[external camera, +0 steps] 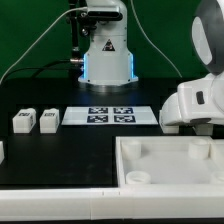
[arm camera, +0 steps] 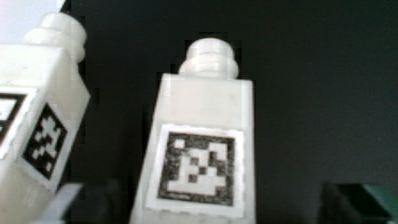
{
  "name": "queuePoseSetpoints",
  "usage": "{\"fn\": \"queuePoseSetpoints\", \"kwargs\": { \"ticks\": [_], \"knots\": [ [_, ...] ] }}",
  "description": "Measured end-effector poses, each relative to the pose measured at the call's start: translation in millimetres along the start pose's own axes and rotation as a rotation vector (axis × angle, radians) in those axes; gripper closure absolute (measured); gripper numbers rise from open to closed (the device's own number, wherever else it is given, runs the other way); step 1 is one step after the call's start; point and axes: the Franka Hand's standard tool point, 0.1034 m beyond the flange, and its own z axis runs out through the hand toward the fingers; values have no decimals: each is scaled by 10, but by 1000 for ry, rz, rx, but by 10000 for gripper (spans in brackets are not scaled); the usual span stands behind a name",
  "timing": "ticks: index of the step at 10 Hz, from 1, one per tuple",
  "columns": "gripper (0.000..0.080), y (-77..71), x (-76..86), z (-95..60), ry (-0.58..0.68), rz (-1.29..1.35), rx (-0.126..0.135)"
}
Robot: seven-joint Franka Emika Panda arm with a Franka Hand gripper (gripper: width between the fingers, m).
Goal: Assemble one leg
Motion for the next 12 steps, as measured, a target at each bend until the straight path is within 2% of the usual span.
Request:
{"fn": "queuePoseSetpoints", "kwargs": {
  "ticks": [1, 2, 3, 11, 12],
  "knots": [
    [409, 0, 0, 0, 0, 0, 0],
    [409, 0, 0, 0, 0, 0, 0],
    [508, 0, 0, 0, 0, 0, 0],
    [506, 2, 1, -7, 1, -1, 1],
    [506, 24, 14, -132, 38, -22, 5]
  ]
}}
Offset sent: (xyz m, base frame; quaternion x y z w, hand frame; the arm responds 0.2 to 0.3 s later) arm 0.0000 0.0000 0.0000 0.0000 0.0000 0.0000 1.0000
